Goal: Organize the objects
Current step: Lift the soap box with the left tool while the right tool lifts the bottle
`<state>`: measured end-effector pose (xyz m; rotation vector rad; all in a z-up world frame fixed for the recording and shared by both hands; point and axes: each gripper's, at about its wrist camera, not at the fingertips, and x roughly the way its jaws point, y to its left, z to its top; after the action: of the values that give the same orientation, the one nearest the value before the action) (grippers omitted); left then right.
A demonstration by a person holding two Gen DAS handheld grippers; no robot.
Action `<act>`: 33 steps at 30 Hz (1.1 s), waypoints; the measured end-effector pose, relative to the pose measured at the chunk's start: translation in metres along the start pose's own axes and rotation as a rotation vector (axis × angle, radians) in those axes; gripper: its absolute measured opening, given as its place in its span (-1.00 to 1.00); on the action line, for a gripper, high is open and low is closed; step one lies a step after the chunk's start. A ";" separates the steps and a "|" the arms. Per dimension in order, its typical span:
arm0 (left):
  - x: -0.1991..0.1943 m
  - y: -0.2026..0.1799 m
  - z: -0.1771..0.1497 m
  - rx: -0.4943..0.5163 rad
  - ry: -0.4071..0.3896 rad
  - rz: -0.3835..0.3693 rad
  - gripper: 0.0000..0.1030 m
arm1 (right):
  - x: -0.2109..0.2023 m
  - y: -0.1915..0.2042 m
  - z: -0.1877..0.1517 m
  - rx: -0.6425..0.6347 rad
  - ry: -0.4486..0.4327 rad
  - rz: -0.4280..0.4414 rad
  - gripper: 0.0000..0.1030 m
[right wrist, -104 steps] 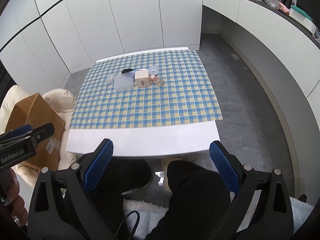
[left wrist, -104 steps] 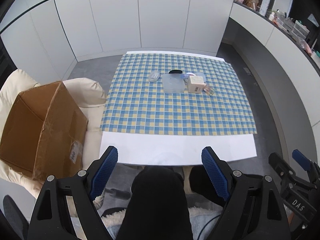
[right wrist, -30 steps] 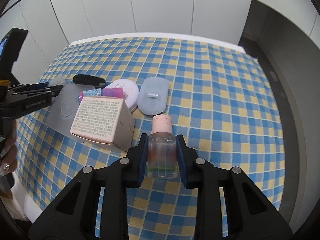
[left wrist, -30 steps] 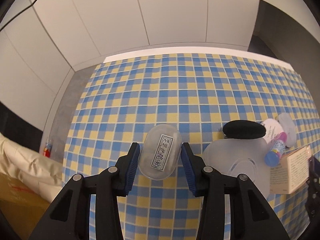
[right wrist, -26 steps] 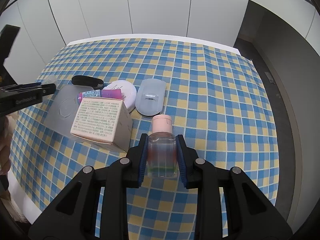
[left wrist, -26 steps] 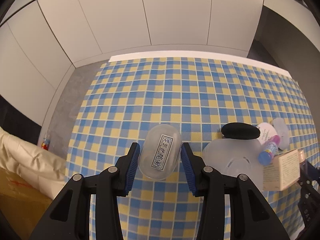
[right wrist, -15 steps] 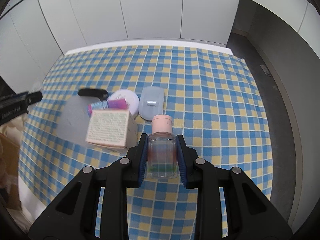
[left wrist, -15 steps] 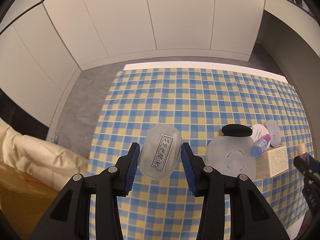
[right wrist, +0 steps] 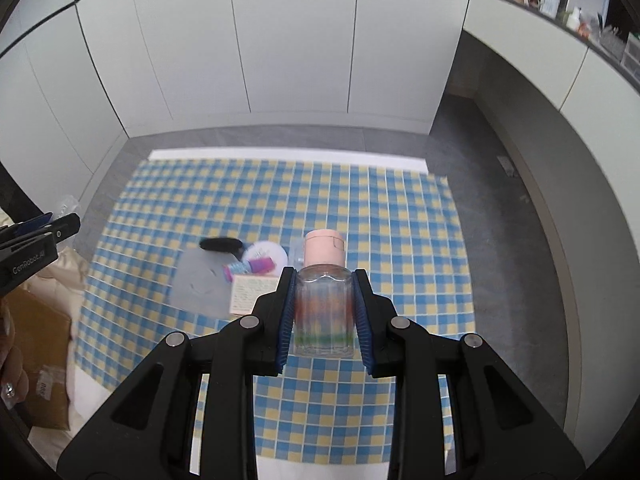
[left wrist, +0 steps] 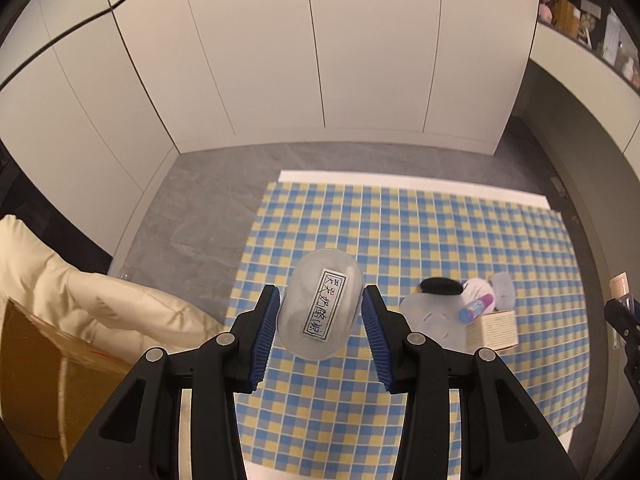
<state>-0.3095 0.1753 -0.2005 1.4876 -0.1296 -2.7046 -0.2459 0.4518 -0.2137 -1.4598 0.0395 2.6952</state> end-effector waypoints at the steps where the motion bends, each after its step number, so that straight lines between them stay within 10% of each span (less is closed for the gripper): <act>1: -0.007 0.001 0.002 0.001 -0.003 0.004 -0.18 | -0.009 0.000 0.003 -0.001 -0.007 0.010 -0.45; 33: -0.224 0.018 0.042 -0.008 -0.217 -0.024 -0.18 | -0.231 0.033 0.077 -0.085 -0.200 -0.010 -0.45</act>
<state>-0.2248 0.1785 0.0117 1.1977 -0.1107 -2.8744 -0.1875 0.4109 0.0211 -1.1990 -0.0948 2.8520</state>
